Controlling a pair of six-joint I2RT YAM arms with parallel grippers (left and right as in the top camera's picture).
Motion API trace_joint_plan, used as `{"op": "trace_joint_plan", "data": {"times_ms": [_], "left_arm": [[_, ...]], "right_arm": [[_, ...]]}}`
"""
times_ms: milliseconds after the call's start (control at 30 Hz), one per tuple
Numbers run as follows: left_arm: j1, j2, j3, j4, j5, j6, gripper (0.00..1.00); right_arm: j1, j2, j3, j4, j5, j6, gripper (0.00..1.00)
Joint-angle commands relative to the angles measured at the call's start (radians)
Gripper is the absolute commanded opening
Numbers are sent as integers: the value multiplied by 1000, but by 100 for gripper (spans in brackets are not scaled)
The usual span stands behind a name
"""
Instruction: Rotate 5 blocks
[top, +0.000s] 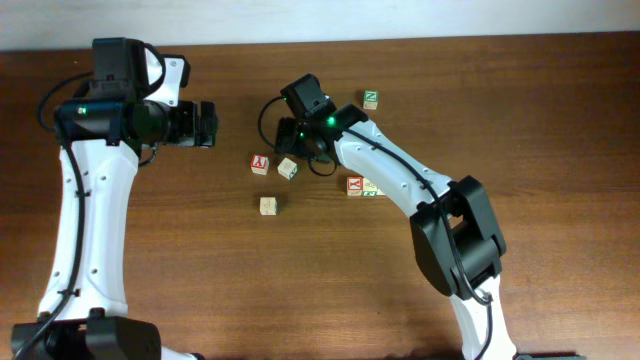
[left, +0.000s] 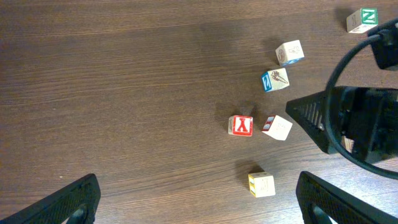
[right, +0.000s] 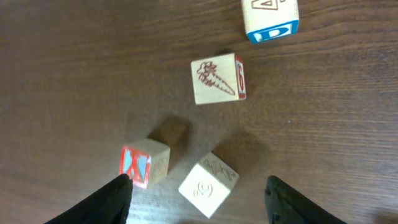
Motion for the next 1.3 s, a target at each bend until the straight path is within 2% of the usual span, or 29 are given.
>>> {"op": "trace_joint_plan", "data": {"times_ms": [0, 167, 300, 567, 600, 667, 767, 933, 1067, 1200, 1267], "left_arm": [[3, 6, 19, 1, 14, -10, 99], [3, 6, 19, 1, 14, -10, 99], [3, 6, 19, 1, 14, -10, 99], [3, 6, 19, 1, 14, -10, 99], [3, 6, 19, 1, 14, -10, 99], [3, 6, 19, 1, 14, -10, 99], [3, 6, 19, 1, 14, -10, 99], [3, 6, 19, 1, 14, -10, 99], [3, 6, 19, 1, 14, -10, 99], [3, 6, 19, 1, 14, -10, 99], [3, 6, 19, 1, 14, -10, 99]], "right_arm": [[23, 43, 10, 2, 20, 57, 66], [51, 81, 8, -10, 18, 56, 64], [55, 81, 8, -57, 21, 55, 51], [55, 122, 3, 13, 54, 29, 50], [55, 127, 3, 6, 54, 29, 49], [55, 127, 3, -8, 50, -3, 39], [53, 125, 3, -56, 50, -45, 32], [23, 84, 6, -209, 17, -224, 32], [-12, 78, 6, -395, 29, -242, 32], [-13, 78, 6, -415, 35, -241, 33], [-13, 78, 6, -413, 69, -241, 38]]}}
